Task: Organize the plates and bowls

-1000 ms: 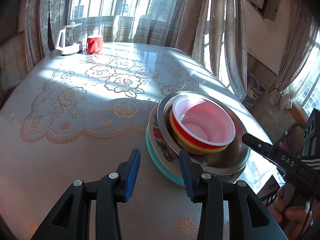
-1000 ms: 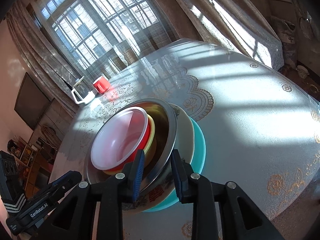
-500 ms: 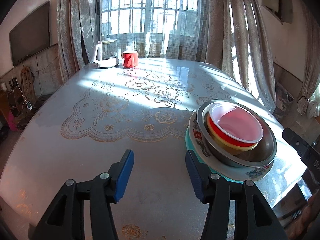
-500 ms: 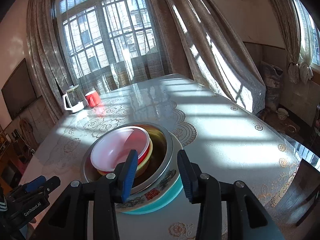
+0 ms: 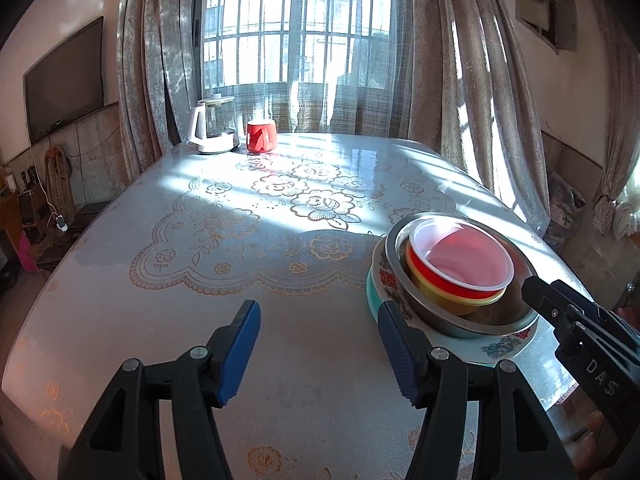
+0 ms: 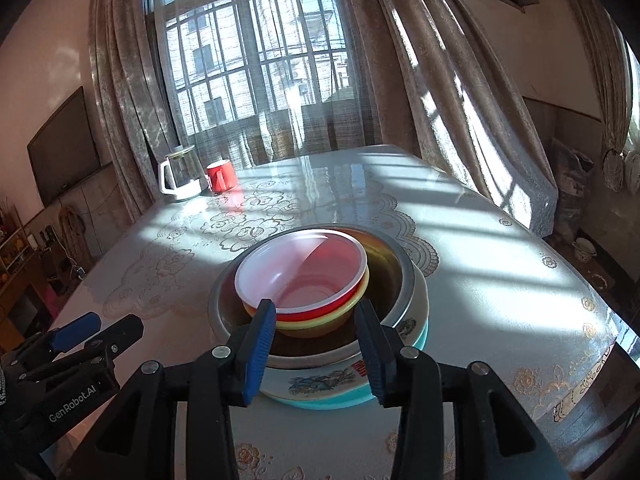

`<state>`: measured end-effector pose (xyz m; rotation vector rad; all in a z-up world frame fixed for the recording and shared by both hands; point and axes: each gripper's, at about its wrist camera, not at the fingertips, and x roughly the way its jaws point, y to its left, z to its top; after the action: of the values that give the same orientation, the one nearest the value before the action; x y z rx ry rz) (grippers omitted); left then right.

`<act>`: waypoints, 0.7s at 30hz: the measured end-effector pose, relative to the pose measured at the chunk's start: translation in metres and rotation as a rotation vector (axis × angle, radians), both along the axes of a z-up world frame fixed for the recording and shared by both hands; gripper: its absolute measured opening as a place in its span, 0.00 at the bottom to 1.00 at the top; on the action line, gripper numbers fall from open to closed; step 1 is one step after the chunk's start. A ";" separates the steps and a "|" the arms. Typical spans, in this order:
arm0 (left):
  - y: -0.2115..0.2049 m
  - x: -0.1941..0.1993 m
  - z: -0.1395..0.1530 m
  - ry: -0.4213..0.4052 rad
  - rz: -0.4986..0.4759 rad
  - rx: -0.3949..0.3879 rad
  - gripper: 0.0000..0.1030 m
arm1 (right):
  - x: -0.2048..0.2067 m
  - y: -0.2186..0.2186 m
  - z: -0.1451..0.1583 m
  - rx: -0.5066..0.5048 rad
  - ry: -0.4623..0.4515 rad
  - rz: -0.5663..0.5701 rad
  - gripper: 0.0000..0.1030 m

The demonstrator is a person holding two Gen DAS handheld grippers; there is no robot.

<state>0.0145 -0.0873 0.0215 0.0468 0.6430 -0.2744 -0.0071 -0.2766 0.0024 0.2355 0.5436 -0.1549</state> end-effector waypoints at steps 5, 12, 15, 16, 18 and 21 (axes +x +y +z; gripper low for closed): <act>-0.001 -0.001 -0.001 -0.001 -0.005 0.004 0.60 | 0.000 -0.001 -0.001 0.009 0.002 0.000 0.40; -0.003 -0.001 -0.001 0.002 -0.005 0.010 0.63 | 0.002 -0.001 -0.003 0.018 0.013 0.002 0.40; -0.004 -0.002 -0.001 0.001 -0.005 0.011 0.63 | 0.002 -0.002 -0.003 0.018 0.014 0.003 0.40; -0.003 -0.002 -0.001 0.002 -0.005 0.010 0.63 | 0.002 -0.002 -0.003 0.018 0.014 0.003 0.40; -0.003 -0.002 -0.001 0.003 -0.005 0.011 0.63 | 0.003 -0.002 -0.004 0.021 0.016 0.002 0.40; -0.003 -0.003 -0.002 0.003 -0.008 0.012 0.65 | 0.002 -0.002 -0.005 0.024 0.017 0.001 0.40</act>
<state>0.0119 -0.0903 0.0196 0.0602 0.6473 -0.2783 -0.0047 -0.2786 -0.0022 0.2572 0.5625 -0.1499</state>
